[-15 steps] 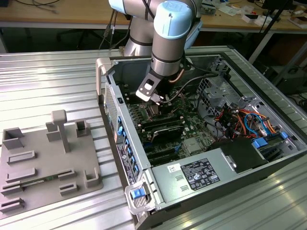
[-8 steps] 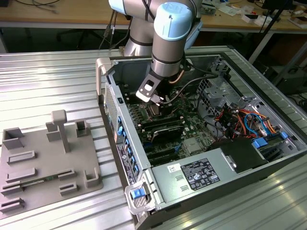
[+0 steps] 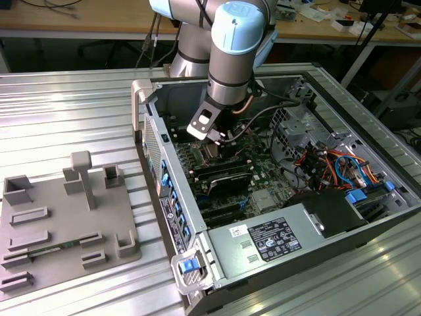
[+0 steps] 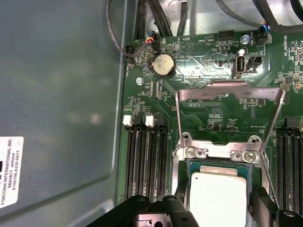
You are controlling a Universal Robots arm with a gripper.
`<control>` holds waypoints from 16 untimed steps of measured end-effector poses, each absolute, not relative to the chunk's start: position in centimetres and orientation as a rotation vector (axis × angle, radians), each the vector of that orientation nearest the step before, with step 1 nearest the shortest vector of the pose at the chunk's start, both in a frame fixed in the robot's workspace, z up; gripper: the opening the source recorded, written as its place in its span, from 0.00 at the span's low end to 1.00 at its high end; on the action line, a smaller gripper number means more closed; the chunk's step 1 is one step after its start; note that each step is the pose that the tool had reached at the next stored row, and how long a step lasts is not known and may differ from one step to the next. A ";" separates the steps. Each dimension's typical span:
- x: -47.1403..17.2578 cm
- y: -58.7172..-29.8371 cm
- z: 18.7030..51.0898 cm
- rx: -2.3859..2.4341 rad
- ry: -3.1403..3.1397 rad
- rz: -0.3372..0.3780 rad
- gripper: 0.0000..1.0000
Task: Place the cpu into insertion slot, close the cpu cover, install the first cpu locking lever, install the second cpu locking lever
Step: 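Place the cpu into insertion slot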
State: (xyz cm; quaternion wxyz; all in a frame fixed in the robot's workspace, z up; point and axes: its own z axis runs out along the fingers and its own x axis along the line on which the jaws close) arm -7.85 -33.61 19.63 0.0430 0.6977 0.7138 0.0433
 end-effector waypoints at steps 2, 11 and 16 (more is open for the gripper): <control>-7.9 -33.6 19.6 2.133 2.183 0.131 0.61; -7.9 -33.6 19.7 2.129 2.180 0.123 0.61; -7.9 -33.6 19.8 2.129 2.180 0.122 0.61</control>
